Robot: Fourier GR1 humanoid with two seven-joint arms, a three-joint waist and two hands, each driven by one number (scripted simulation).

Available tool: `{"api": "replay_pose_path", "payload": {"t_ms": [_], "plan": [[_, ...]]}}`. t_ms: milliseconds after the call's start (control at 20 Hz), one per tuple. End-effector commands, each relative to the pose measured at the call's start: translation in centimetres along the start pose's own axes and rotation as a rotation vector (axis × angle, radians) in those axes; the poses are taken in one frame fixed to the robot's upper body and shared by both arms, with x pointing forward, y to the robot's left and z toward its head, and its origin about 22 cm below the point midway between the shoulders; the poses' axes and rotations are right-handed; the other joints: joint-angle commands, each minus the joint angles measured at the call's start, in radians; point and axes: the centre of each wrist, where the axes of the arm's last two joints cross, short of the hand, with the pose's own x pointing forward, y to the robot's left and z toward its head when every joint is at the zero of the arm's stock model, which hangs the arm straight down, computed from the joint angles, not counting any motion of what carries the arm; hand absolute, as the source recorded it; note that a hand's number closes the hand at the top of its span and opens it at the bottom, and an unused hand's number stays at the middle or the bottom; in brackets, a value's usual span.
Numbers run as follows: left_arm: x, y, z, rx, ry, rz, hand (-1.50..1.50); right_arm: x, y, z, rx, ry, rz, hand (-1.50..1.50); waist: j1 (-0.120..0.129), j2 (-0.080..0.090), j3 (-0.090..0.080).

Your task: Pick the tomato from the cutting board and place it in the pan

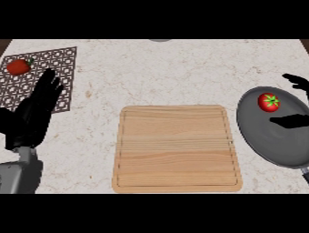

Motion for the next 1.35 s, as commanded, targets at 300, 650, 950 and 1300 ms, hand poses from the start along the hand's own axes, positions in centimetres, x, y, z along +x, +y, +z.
{"api": "replay_pose_path", "payload": {"t_ms": [300, 650, 950, 1300], "plan": [[-1.2, 0.9, 0.4, 0.030, 0.009, -0.003, 0.00, -5.9, -5.7, 3.8, -0.146, 0.004, -0.503, -1.50, -0.026, -0.006, -0.001], [-1.5, 0.8, 1.3, 0.032, -0.002, 0.001, 0.00, -12.2, -12.0, 10.7, -0.111, -0.084, -0.697, -1.50, -0.018, -0.004, -0.001], [-1.4, -0.2, 1.0, 0.031, 0.008, 0.004, 0.00, -14.9, -15.9, 15.6, -0.082, -0.117, -0.704, -1.50, -0.011, -0.001, 0.001], [0.6, -1.0, -0.5, 0.007, 0.009, 0.003, 0.00, -14.4, -16.0, 14.7, -0.090, -0.079, -0.650, -1.50, -0.008, -0.002, 0.000]]}}
